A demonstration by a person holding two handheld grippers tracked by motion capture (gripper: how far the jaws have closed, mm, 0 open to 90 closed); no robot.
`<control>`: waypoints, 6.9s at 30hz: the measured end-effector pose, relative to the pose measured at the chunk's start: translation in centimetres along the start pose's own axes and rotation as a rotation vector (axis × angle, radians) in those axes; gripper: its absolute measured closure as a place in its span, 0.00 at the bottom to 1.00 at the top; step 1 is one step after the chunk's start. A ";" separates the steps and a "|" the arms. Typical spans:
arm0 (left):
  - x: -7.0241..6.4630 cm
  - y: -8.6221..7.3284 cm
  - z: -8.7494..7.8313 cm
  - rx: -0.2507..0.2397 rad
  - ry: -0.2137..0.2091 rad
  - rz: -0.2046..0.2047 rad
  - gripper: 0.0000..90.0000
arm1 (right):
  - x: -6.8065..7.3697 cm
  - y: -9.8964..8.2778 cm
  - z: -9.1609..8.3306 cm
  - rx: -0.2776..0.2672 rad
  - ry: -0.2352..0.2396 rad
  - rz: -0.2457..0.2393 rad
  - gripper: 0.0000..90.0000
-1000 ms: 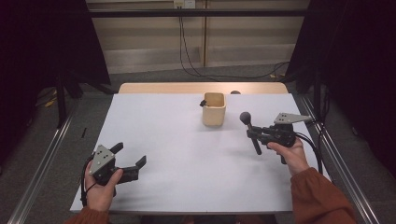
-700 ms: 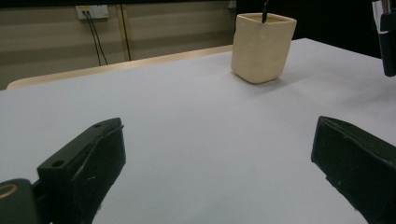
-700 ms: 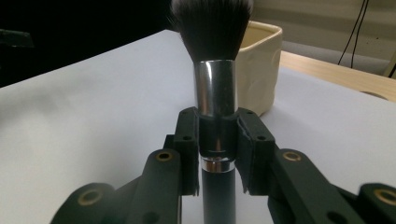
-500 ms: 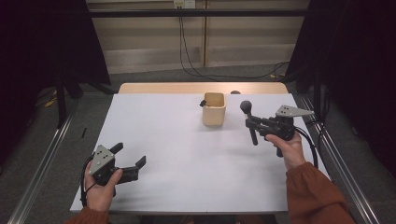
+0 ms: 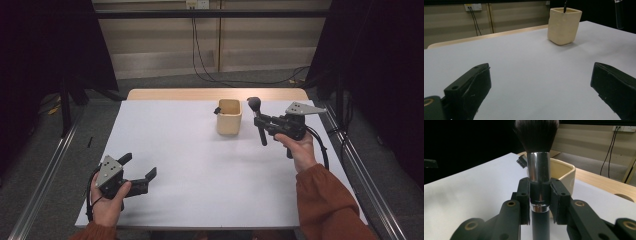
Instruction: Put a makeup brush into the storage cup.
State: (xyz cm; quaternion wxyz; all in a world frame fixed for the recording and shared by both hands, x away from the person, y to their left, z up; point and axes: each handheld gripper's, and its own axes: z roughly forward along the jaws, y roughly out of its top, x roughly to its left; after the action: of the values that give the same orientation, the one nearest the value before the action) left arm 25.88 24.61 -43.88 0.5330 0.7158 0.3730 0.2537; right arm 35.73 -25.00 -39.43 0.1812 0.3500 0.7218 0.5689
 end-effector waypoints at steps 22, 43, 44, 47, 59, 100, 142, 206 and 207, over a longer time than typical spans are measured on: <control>0.1 0.0 0.0 -0.002 -0.011 0.007 0.03 | -0.4 3.8 2.9 -0.054 -0.059 0.010 0.81; 0.0 0.1 -0.1 -0.008 -0.019 0.012 0.03 | -0.6 5.4 6.3 -0.105 -0.098 -0.005 0.81; 0.0 0.1 -0.1 -0.008 -0.019 0.012 0.03 | -0.6 5.3 6.5 -0.100 -0.101 -0.007 0.81; 0.0 0.1 -0.1 -0.005 -0.018 0.015 0.03 | -0.6 5.3 7.1 -0.104 -0.104 -0.005 0.81; 0.1 0.1 0.0 -0.009 -0.019 0.016 0.03 | -1.1 5.8 9.3 -0.124 -0.133 0.008 0.81; 0.2 0.1 -0.2 -0.016 -0.009 0.015 0.03 | -1.6 2.0 11.1 -0.046 -0.127 0.033 0.81; 0.2 0.1 0.0 -0.010 -0.013 0.015 0.03 | -1.8 0.3 10.0 0.011 -0.151 0.050 0.44; 0.1 0.2 -0.2 -0.019 -0.011 0.019 0.03 | 0.5 -3.1 0.9 0.008 -0.233 0.009 0.02; 0.2 0.2 -0.2 -0.019 -0.009 0.017 0.03 | 0.5 -3.2 0.6 0.008 -0.234 0.006 0.02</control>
State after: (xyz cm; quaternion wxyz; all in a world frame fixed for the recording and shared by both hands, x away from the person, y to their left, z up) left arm 25.87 24.82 -43.66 0.5392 0.7151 0.3621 0.2582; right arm 34.84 -24.56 -42.55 0.2612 0.4169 0.6970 0.5217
